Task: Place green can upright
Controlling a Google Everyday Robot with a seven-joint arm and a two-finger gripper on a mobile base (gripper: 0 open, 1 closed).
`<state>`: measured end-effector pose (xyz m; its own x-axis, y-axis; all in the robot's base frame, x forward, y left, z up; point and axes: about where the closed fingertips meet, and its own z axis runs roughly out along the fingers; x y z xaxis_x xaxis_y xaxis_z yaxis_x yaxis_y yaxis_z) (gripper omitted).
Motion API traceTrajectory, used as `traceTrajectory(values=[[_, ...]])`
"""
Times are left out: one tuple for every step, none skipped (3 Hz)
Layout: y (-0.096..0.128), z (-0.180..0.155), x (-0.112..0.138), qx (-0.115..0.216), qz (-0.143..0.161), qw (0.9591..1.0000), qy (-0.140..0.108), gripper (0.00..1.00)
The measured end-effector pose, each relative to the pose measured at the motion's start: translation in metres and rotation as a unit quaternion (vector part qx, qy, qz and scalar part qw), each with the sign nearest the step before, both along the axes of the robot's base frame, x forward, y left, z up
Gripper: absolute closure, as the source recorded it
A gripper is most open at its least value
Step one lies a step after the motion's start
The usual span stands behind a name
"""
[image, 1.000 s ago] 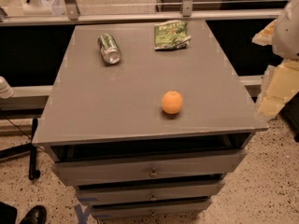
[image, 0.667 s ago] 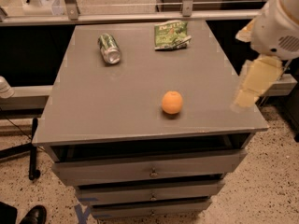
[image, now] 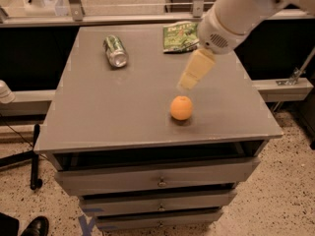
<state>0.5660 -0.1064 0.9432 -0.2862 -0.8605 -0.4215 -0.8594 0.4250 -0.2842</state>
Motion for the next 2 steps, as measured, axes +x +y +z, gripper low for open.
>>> traceTrajectory(values=[[0.0354,-0.0055,0.0541,0.028,-0.048,0.9984,-0.015,0.00],[0.0449,-0.0066,0.0572,0.043,-0.073,0.9964,-0.006,0.00]])
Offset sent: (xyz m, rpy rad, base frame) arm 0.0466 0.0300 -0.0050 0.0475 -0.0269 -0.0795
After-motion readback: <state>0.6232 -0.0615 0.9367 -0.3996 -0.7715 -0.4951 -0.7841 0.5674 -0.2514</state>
